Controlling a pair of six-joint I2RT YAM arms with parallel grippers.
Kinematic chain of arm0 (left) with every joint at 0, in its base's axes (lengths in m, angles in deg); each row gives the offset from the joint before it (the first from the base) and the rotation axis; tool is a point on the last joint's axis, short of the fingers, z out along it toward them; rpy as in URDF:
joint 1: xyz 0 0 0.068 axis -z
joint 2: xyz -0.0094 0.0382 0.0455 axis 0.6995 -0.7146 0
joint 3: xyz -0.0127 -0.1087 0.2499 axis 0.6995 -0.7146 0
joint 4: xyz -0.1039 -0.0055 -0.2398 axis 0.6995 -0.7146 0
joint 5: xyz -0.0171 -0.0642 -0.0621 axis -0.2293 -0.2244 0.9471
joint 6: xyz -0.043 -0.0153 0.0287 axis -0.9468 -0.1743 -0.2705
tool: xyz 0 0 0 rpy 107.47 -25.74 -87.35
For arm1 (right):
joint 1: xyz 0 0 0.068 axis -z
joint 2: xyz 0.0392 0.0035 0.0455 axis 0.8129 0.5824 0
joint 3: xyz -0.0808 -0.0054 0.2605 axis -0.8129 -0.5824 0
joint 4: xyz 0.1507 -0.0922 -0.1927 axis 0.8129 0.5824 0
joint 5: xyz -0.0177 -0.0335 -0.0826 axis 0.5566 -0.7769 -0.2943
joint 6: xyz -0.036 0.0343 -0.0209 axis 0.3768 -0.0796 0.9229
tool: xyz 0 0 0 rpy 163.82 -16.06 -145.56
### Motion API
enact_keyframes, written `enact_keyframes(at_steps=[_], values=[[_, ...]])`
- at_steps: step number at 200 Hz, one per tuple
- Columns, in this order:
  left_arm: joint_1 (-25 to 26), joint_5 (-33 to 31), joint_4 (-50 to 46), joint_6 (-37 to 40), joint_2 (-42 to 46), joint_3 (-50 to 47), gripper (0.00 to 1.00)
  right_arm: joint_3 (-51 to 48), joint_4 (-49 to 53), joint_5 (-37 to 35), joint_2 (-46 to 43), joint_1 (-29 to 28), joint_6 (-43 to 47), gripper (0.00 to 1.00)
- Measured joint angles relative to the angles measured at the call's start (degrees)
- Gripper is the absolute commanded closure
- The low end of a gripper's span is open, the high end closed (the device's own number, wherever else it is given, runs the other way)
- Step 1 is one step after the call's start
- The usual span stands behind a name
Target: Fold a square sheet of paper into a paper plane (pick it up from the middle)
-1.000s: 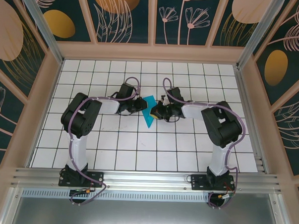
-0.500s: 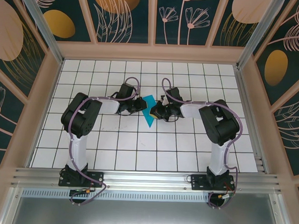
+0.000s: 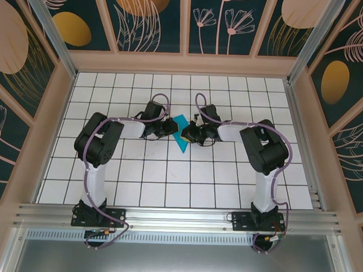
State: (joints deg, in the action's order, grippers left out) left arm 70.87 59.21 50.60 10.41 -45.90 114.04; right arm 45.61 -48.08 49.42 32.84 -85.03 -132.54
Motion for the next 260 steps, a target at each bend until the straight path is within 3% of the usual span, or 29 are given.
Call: enact_keyframes(at_steps=[148, 260], values=[[0.0, 0.0, 0.0, 0.0, 0.0, 0.0, 0.86, 0.9, 4.3, -2.2, 0.6, -1.3, 4.1, 0.9], [0.0, -0.1, 0.0, 0.0, 0.0, 0.0, 0.86, -1.4, -1.1, -3.9, 0.6, -1.3, -0.1, 0.9]])
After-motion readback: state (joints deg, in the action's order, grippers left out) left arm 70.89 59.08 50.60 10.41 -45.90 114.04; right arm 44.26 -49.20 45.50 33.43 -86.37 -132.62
